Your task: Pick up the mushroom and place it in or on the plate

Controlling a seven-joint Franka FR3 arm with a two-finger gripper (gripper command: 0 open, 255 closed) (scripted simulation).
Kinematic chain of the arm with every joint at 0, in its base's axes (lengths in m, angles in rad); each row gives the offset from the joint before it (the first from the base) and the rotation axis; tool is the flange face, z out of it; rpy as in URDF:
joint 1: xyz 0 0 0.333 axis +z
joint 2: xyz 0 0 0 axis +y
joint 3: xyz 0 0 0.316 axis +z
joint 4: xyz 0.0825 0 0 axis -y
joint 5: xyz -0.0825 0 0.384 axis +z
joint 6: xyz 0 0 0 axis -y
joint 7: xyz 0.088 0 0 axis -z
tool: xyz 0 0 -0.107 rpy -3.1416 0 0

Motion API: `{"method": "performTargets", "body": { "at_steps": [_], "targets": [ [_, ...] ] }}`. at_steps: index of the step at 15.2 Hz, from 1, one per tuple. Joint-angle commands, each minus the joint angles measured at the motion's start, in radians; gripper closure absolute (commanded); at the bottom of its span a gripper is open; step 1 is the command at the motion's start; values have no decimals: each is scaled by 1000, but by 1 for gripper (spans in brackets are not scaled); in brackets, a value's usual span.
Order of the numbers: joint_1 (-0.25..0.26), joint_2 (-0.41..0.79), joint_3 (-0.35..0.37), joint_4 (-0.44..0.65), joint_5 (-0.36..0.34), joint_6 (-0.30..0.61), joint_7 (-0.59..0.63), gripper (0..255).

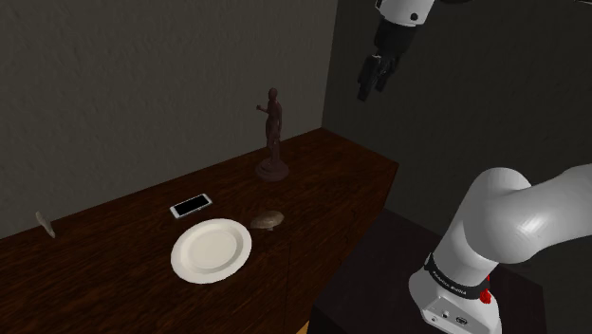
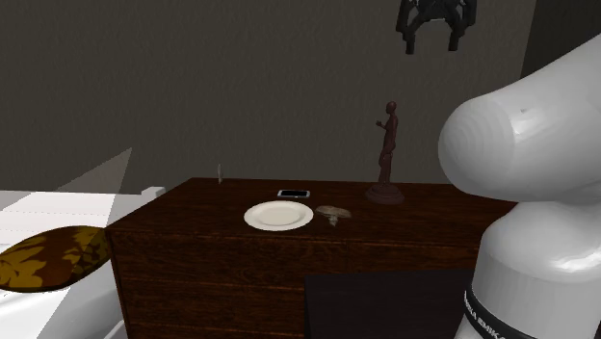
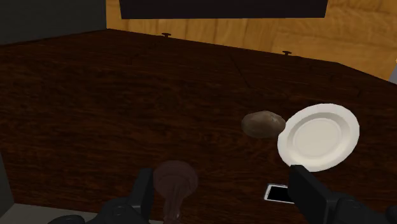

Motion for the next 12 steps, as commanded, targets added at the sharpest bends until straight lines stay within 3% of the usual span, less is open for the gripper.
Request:
{"method": "performTargets", "body": {
  "at_steps": [1,12],
  "targets": [
    [0,0,0,0,0,0,0,0],
    [59,167,247,-171,-156,311,84,0]
  ]
}}
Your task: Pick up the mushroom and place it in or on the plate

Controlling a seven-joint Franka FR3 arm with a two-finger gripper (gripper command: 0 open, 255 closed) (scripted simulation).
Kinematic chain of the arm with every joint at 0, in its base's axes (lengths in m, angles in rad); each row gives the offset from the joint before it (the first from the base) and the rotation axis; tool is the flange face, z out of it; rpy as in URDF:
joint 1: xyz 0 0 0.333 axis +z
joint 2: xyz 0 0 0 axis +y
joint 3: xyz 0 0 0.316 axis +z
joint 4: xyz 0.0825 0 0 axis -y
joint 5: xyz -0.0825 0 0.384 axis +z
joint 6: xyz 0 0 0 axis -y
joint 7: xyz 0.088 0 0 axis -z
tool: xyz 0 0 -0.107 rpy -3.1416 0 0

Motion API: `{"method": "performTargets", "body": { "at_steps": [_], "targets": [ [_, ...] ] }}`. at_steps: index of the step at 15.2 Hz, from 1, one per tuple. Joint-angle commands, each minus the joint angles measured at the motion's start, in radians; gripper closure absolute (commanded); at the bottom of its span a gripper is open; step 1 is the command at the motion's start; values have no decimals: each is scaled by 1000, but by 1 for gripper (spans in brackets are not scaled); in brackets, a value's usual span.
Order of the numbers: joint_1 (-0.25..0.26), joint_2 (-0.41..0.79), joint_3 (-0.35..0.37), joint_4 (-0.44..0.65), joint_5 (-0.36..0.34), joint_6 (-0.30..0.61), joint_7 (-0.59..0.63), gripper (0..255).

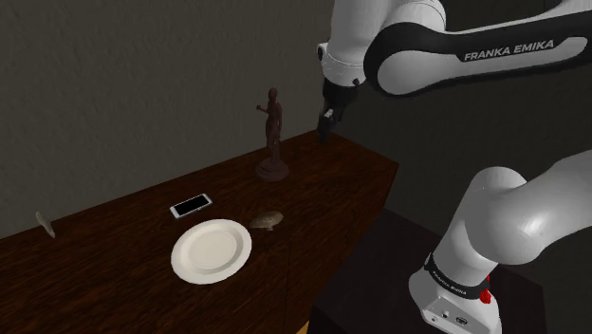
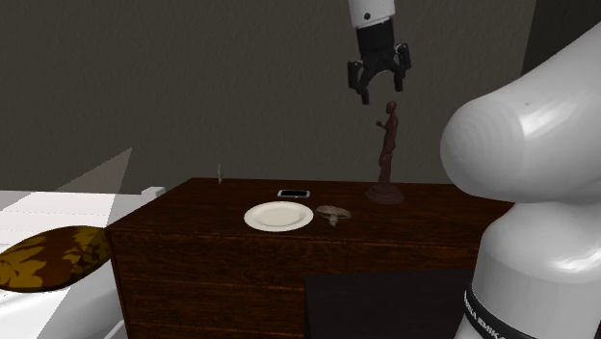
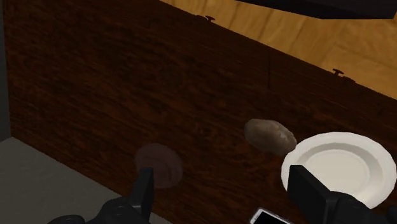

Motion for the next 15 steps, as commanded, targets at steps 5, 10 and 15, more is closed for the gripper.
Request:
{"method": "performTargets", "body": {
  "at_steps": [5,10,15],
  "targets": [
    [-10,149,140,-55,-145,162,91,0],
    [-55,312,274,-67,-335,258,226,0],
    [-111,527,401,-36,-616,271,423,0]
  ]
}}
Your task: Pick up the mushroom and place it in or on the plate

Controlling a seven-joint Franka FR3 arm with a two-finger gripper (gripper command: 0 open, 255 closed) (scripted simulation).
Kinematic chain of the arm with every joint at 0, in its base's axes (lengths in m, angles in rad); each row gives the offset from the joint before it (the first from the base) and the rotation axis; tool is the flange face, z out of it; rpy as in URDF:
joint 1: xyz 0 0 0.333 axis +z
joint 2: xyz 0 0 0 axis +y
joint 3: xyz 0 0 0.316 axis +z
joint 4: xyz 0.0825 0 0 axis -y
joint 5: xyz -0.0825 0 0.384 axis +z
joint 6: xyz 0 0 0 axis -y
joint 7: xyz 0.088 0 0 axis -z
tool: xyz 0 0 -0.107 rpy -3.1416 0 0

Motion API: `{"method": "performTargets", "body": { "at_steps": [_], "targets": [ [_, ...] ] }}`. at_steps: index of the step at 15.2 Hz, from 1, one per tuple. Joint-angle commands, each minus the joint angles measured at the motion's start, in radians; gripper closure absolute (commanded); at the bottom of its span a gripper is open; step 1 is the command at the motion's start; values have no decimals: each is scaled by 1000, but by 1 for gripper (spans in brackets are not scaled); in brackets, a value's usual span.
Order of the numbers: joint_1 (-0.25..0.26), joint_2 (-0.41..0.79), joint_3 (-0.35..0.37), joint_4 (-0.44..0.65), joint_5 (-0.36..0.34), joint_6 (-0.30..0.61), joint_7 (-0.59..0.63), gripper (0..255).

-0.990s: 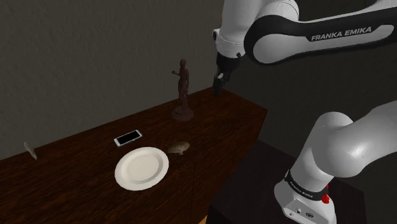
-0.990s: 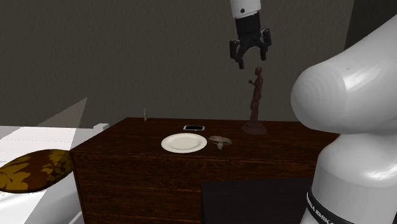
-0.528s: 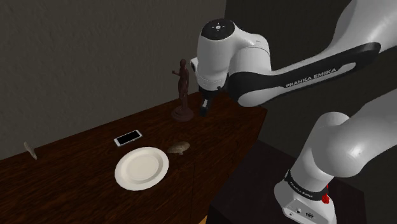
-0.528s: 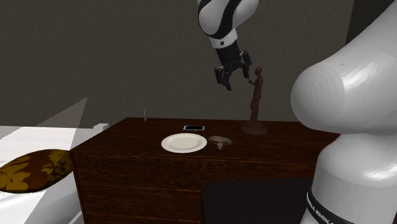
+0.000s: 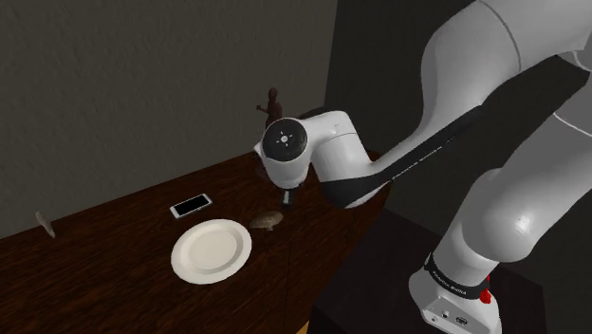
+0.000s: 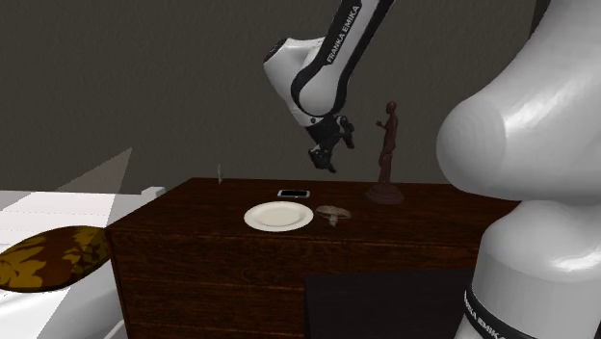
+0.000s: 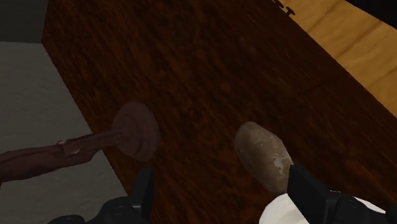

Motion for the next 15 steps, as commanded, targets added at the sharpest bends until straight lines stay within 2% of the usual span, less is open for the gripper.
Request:
{"method": "performTargets", "body": {
  "at_steps": [1,5,10,12,15],
  "targets": [
    [-13,94,43,18,-129,-17,87,0],
    [4,312,72,72,-381,-110,239,0],
    [91,575,22,150,-639,-254,353,0],
    [132,672,-11,183,-724,-306,379,0],
    [129,693,-30,192,-752,-300,384,0]
  ]
}}
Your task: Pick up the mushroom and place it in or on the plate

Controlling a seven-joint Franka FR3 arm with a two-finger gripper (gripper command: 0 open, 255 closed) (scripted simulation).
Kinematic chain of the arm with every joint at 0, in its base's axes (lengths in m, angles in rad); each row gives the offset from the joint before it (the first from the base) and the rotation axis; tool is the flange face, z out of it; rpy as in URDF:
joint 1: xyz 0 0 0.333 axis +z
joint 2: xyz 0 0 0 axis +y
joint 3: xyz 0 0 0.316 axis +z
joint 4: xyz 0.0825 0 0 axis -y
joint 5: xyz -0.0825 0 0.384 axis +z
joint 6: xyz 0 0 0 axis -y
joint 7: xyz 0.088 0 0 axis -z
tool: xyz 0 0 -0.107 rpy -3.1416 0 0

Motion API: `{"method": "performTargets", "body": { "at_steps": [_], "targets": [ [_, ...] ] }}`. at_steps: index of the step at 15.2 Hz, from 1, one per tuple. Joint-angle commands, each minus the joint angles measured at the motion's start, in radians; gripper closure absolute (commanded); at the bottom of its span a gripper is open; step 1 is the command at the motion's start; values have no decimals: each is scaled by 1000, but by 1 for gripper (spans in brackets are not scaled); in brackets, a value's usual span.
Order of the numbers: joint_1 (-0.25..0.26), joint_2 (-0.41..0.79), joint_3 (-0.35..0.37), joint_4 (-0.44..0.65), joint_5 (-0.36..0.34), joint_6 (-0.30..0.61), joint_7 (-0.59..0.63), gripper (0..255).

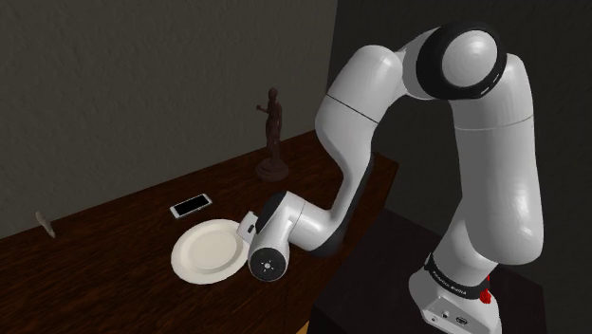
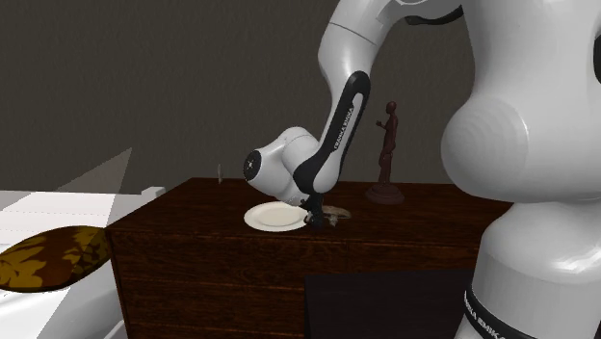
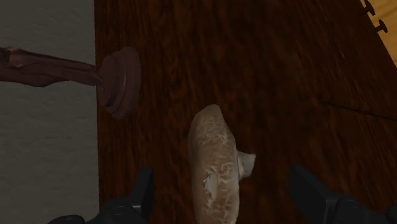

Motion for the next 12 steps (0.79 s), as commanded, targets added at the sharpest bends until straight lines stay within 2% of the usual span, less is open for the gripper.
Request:
{"method": "performTargets", "body": {
  "at_steps": [1,5,12],
  "targets": [
    [-2,23,-16,9,-29,2,8,0],
    [-17,59,-49,29,-81,20,17,0],
    [-17,59,-49,29,-81,20,17,0]
  ]
}}
